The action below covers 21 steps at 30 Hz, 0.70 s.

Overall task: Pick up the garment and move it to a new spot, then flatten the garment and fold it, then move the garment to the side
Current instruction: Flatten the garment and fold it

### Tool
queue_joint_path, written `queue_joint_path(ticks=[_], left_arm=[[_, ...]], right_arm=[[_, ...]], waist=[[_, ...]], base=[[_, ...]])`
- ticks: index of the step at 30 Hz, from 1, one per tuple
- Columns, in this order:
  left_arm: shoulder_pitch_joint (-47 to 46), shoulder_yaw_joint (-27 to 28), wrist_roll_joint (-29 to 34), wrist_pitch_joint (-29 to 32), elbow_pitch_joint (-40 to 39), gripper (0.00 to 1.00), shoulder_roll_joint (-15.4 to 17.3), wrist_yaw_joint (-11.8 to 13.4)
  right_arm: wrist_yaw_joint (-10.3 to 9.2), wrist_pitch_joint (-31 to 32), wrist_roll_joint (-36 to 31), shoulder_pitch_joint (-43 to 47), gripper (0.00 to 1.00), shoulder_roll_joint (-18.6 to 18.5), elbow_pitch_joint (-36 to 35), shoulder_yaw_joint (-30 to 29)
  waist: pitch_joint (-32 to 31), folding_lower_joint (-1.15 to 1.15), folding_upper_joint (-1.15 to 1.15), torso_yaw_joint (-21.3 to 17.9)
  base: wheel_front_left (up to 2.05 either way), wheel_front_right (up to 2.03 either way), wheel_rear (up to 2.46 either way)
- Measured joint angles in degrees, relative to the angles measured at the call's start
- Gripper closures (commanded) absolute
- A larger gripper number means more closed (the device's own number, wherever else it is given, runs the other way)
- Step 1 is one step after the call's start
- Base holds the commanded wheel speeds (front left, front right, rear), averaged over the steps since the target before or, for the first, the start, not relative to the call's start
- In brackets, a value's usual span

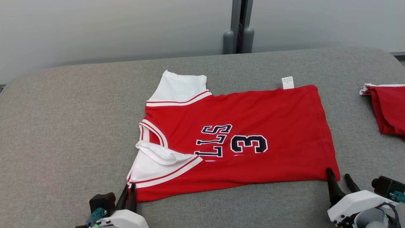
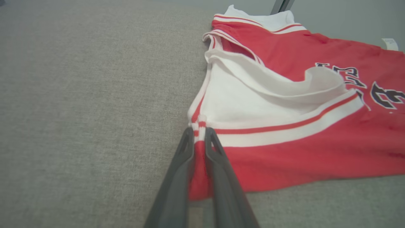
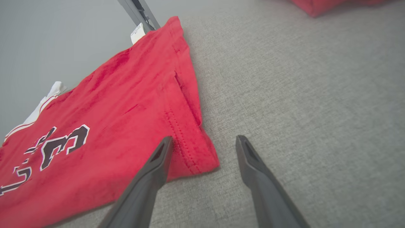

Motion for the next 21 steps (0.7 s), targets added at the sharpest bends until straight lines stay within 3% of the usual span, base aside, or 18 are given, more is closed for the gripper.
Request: queue_joint_path(ticks=[13, 14, 15, 16, 21], left_arm=[[-0.54, -0.52, 0.67, 0.0, 0.15, 1.0, -0.04, 0.01], [-0.66, -0.55, 0.68, 0.0, 0.18, 1.0, -0.04, 0.01], [-0.75, -0.64, 0.74, 0.0, 0.26, 1.0, -0.03, 0.01], [-0.81, -0.77, 0.75, 0.0, 0.41, 1.0, -0.01, 0.01], [-0.96, -1.54, 0.81, 0.42, 1.2, 1.0, 0.27, -0.36]], right_arm=[[0.01, -0.81, 5.1, -3.33, 0.0, -1.35, 5.13, 5.88], [0.01, -0.87, 5.38, -3.45, 0.35, -1.36, 5.21, 6.27], [0.0, -1.02, 5.65, -3.53, 0.75, -1.45, 5.27, 6.71], [0.0, -1.02, 5.87, -3.64, 1.0, -1.58, 5.31, 7.19], [0.01, -1.01, 7.27, -3.63, 1.0, -1.99, 4.95, 9.11]], waist=[[1.18, 0.0, 0.0, 0.48], [1.22, 0.0, 0.0, 0.46], [1.25, 0.0, 0.0, 0.45], [1.26, 0.0, 0.0, 0.42], [0.86, 0.0, 0.0, 0.21]], base=[[0.0, 0.0, 0.0], [0.0, 0.0, 0.0], [0.0, 0.0, 0.0], [0.0, 0.0, 0.0], [0.0, 0.0, 0.0]])
